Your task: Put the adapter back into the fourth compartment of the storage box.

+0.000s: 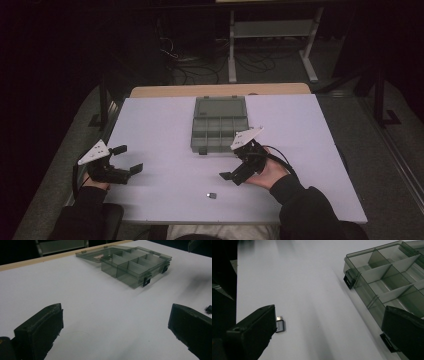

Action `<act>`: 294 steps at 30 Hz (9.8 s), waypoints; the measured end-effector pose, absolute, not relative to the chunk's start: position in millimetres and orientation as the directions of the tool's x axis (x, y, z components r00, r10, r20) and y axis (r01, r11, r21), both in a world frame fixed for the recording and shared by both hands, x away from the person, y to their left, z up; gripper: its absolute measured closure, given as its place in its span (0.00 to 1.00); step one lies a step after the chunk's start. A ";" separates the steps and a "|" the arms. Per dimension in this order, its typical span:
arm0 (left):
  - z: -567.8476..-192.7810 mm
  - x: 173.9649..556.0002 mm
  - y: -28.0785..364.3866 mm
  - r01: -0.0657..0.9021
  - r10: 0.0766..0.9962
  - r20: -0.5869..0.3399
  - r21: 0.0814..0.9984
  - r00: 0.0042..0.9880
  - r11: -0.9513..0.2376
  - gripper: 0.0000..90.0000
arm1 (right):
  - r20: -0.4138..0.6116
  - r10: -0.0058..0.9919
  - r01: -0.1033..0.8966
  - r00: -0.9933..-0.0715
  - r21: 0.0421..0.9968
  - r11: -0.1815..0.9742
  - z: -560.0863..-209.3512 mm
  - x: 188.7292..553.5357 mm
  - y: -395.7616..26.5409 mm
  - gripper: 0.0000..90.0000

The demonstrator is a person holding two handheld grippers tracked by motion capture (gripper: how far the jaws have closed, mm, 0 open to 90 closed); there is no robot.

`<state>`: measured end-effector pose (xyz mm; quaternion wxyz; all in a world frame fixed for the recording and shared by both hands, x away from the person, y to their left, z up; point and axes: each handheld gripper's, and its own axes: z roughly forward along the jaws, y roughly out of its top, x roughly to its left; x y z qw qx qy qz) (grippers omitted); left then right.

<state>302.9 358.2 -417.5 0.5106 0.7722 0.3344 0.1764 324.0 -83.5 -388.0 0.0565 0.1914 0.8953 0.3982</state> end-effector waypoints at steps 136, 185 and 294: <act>-417.0 302.4 358.9 0.335 0.700 -0.071 0.909 0.711 -0.249 0.00 | 0.043 0.125 0.127 -0.991 0.548 0.827 -426.3 293.5 -23.3 0.83; -417.1 302.5 359.1 0.336 0.702 -0.070 0.908 0.709 -0.249 0.00 | 0.009 0.208 0.170 -0.978 0.615 0.770 -378.5 335.2 -46.7 0.83; -417.5 302.9 359.5 0.339 0.697 -0.078 0.908 0.713 -0.245 0.00 | 0.036 0.569 0.458 -0.821 0.637 0.620 -372.8 469.3 -114.1 0.83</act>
